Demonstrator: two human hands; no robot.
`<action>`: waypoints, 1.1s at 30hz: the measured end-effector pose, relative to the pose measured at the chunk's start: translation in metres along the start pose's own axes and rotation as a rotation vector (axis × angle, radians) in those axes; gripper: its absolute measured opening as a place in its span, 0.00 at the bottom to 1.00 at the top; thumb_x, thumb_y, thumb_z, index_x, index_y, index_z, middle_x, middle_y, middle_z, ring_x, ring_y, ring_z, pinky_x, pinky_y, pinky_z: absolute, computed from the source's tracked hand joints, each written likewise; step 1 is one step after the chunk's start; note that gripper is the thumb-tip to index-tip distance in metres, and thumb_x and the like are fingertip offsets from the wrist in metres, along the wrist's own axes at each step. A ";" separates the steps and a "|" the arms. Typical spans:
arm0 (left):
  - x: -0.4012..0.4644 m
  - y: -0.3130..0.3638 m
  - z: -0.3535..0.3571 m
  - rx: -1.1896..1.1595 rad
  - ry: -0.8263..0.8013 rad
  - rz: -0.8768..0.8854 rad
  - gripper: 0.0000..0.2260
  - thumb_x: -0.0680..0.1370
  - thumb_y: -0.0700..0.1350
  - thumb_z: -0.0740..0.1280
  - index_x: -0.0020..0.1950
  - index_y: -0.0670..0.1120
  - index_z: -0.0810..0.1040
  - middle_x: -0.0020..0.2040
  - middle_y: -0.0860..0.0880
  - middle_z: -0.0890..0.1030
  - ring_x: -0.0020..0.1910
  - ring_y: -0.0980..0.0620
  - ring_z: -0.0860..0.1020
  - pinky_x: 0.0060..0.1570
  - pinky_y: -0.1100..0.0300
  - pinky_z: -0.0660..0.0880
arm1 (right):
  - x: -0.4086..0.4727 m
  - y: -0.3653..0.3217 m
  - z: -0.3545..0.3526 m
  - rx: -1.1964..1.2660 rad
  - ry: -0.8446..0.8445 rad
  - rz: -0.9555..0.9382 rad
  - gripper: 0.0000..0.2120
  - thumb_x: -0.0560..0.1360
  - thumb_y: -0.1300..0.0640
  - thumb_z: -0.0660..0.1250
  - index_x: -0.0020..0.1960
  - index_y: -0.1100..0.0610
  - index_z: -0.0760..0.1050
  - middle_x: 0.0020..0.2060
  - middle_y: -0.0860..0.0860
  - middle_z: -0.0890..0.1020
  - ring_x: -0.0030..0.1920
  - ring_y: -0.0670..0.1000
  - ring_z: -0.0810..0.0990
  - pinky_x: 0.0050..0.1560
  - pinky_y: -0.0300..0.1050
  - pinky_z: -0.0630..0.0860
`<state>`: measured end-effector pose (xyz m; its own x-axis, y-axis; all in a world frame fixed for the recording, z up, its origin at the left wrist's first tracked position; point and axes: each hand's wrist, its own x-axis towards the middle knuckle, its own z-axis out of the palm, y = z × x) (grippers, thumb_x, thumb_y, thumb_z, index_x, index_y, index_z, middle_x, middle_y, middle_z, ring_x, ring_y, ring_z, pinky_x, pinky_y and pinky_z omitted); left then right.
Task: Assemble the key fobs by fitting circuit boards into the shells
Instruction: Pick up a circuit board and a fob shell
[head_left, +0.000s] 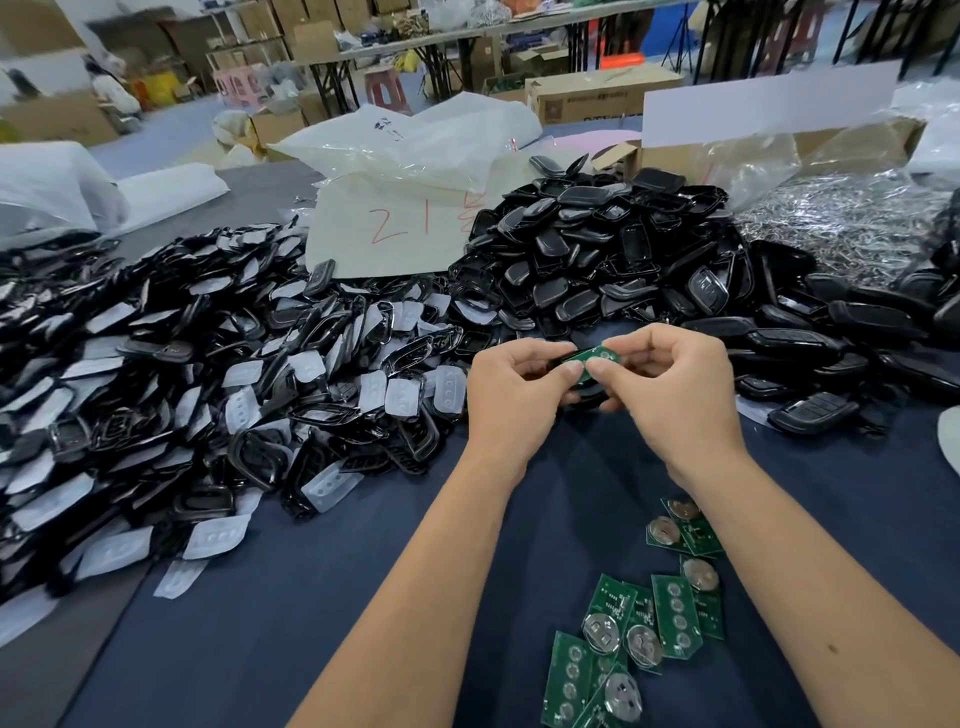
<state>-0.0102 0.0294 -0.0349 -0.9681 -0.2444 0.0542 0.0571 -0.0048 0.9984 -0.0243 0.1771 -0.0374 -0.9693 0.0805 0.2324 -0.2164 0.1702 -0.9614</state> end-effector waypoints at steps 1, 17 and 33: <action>0.000 0.000 0.000 -0.003 0.007 0.003 0.06 0.75 0.34 0.75 0.50 0.41 0.87 0.44 0.41 0.87 0.40 0.51 0.85 0.39 0.63 0.80 | -0.001 -0.002 0.000 -0.011 -0.001 -0.016 0.08 0.73 0.61 0.80 0.44 0.51 0.83 0.37 0.48 0.86 0.32 0.51 0.86 0.34 0.49 0.85; -0.001 0.006 -0.002 -0.037 -0.018 -0.020 0.06 0.76 0.32 0.73 0.48 0.42 0.86 0.44 0.36 0.85 0.34 0.53 0.81 0.37 0.64 0.78 | -0.009 -0.007 0.007 -0.124 0.123 -0.082 0.12 0.71 0.60 0.82 0.46 0.52 0.79 0.37 0.49 0.80 0.29 0.47 0.81 0.27 0.39 0.78; 0.000 0.010 -0.009 -0.034 -0.069 0.022 0.07 0.76 0.36 0.74 0.49 0.47 0.85 0.44 0.42 0.87 0.38 0.51 0.85 0.44 0.58 0.82 | -0.001 -0.005 0.001 0.367 -0.064 0.141 0.06 0.73 0.69 0.76 0.48 0.61 0.85 0.37 0.56 0.87 0.32 0.51 0.83 0.37 0.40 0.81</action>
<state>-0.0079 0.0205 -0.0254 -0.9810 -0.1776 0.0780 0.0852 -0.0331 0.9958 -0.0226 0.1751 -0.0329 -0.9952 0.0143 0.0964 -0.0973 -0.2017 -0.9746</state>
